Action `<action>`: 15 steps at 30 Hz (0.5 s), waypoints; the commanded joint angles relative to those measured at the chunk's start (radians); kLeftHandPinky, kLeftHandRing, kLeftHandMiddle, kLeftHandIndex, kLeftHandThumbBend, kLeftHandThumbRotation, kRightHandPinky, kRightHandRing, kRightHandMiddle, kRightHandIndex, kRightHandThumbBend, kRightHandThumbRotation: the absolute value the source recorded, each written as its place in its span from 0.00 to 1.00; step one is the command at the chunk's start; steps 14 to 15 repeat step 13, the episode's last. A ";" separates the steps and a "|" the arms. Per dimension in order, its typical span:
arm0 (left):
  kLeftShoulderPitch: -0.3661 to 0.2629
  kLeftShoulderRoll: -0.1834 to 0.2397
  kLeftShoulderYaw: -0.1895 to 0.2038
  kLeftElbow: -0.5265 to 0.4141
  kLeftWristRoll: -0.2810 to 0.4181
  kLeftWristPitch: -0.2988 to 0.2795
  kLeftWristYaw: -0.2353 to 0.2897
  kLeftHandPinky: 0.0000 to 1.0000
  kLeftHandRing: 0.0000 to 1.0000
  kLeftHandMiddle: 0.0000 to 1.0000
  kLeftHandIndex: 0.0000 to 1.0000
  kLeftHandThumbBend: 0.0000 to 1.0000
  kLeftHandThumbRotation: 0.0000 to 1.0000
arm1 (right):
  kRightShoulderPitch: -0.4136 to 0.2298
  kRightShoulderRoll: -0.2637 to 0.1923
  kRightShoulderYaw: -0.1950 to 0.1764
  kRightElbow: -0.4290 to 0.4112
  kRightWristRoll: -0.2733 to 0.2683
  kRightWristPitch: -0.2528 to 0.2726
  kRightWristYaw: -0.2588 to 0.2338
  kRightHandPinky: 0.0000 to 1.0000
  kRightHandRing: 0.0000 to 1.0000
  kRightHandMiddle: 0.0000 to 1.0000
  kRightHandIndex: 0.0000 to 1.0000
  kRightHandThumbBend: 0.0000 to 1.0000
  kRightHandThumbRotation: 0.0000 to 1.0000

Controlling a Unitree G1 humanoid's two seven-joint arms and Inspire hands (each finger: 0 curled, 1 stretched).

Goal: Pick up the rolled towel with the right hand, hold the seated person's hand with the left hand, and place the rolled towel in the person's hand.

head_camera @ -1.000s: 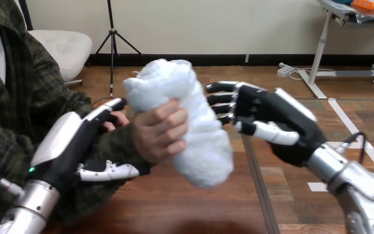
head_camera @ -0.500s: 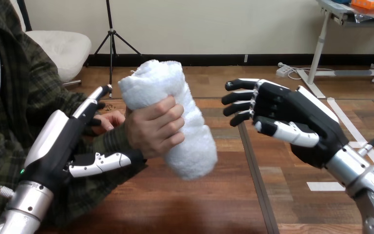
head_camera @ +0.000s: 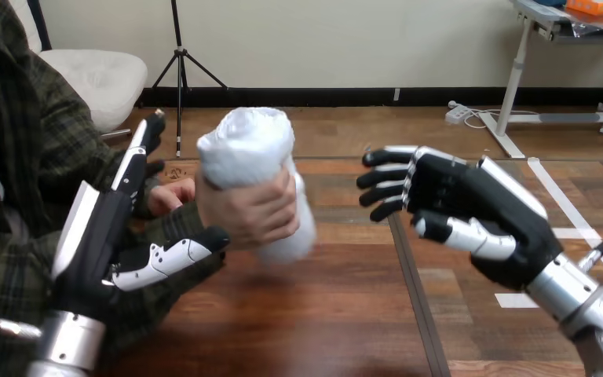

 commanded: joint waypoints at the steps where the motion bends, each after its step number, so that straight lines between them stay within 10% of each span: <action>1: -0.046 -0.059 0.000 0.044 -0.050 -0.093 0.000 0.99 1.00 1.00 1.00 1.00 0.61 | -0.001 0.022 -0.001 -0.042 0.024 -0.039 0.006 0.64 0.70 0.74 0.76 0.94 0.51; 15: -0.043 -0.179 -0.016 0.212 -0.111 -0.340 -0.025 0.95 0.99 1.00 1.00 1.00 0.68 | 0.048 0.056 0.009 -0.047 0.051 -0.099 0.046 0.64 0.70 0.73 0.75 0.96 0.52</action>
